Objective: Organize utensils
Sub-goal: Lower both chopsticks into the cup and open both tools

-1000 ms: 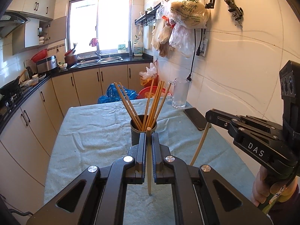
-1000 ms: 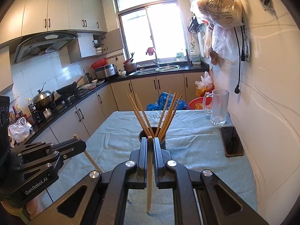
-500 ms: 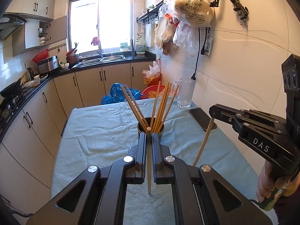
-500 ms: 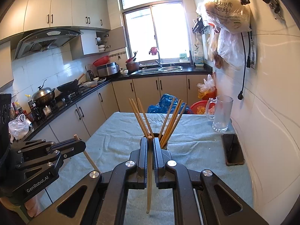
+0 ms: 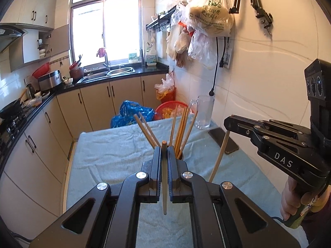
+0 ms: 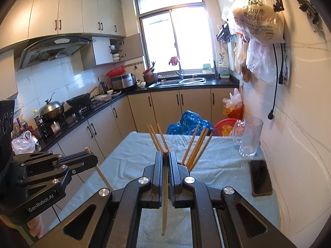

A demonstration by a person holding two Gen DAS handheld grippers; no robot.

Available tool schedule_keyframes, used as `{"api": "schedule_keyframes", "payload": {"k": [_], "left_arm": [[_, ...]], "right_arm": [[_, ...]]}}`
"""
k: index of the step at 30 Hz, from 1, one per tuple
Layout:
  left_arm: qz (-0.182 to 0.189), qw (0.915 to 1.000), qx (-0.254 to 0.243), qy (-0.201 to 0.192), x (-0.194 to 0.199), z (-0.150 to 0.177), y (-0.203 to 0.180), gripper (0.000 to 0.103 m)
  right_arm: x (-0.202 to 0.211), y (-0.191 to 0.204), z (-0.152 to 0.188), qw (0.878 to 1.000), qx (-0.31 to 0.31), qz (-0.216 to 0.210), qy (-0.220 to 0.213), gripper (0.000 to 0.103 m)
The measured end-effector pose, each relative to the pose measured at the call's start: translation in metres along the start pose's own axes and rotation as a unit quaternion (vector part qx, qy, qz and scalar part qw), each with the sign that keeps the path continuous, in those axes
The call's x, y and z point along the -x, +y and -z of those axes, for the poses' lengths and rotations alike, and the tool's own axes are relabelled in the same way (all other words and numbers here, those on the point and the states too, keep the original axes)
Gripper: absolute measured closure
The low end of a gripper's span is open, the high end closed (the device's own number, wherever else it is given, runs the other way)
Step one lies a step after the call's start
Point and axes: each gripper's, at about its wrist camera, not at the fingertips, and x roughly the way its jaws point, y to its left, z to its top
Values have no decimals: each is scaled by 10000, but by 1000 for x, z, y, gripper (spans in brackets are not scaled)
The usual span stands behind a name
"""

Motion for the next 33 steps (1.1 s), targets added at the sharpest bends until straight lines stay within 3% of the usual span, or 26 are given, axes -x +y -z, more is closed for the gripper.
{"api": "schedule_keyframes", "payload": {"k": [18,33], "left_arm": [[-24,9966,475,-667,-23,-98,35,98],[207,9939,981,-460,-98,-95,49,98]], "right_arm": [[-40,-8,-89,9991,72,229,-356,97],[-90,-21,-85,9971,-8,550,-522,97]]}}
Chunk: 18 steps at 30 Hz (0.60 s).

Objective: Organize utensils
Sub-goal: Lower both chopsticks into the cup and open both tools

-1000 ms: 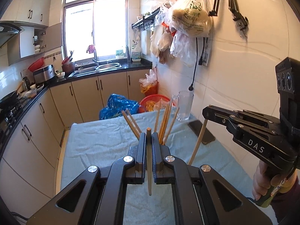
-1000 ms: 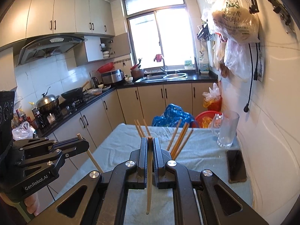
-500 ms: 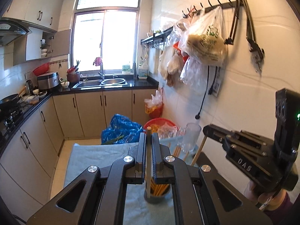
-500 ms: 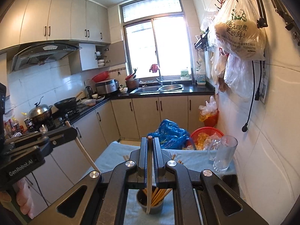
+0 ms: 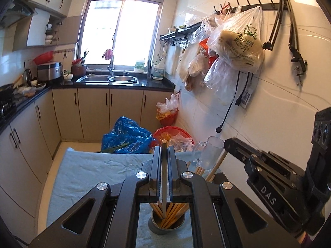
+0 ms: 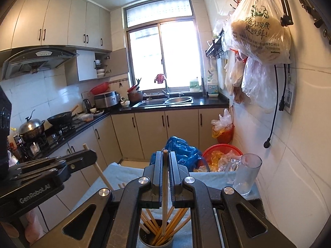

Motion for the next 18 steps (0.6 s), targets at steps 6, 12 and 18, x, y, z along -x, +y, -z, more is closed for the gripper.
{"api": "schedule_keyframes", "payload": {"k": [6,12,18], "left_arm": [[-40,10000,2,89,-11,17,5,98],[-61,9999,-38,142,-11,39,7,98],[-93,9998,-92,115,-9,52,5,98]], "right_arm": [[-12,-3,12,9999,-57,-41,143,97],[-21,-13,34,9989,-265,-96,372,97],[-30,-26,56,9965,-558,-121,603,97]]}}
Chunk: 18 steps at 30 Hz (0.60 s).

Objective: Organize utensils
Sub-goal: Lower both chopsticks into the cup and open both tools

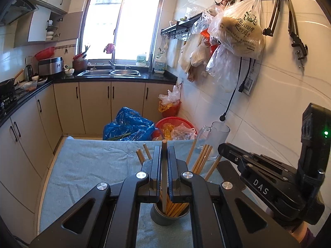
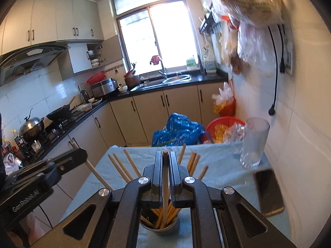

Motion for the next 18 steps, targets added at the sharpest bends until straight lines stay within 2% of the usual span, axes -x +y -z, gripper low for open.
{"api": "schedule_keyframes", "payload": {"k": [8,18], "left_arm": [[-181,9995,-240,-56,4,15,-7,98],[-209,9994,-113,263,-10,31,-2,98]], "right_arm": [[-2,-15,5,9998,-167,58,26,97],[-12,-15,18,9996,-121,39,267,97]]}}
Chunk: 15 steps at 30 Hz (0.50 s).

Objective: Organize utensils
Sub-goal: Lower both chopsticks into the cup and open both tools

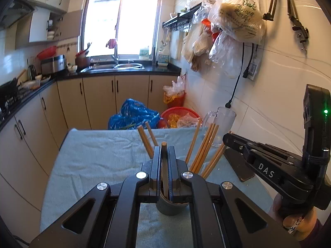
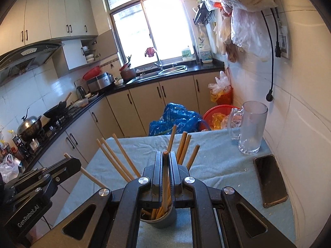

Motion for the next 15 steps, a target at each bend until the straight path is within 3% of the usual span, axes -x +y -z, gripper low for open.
{"api": "schedule_keyframes", "payload": {"k": [15], "left_arm": [[3,9998,47,180,-6,10,2,98]], "right_arm": [[1,-2,2,10000,-4,35,-2,96]]}}
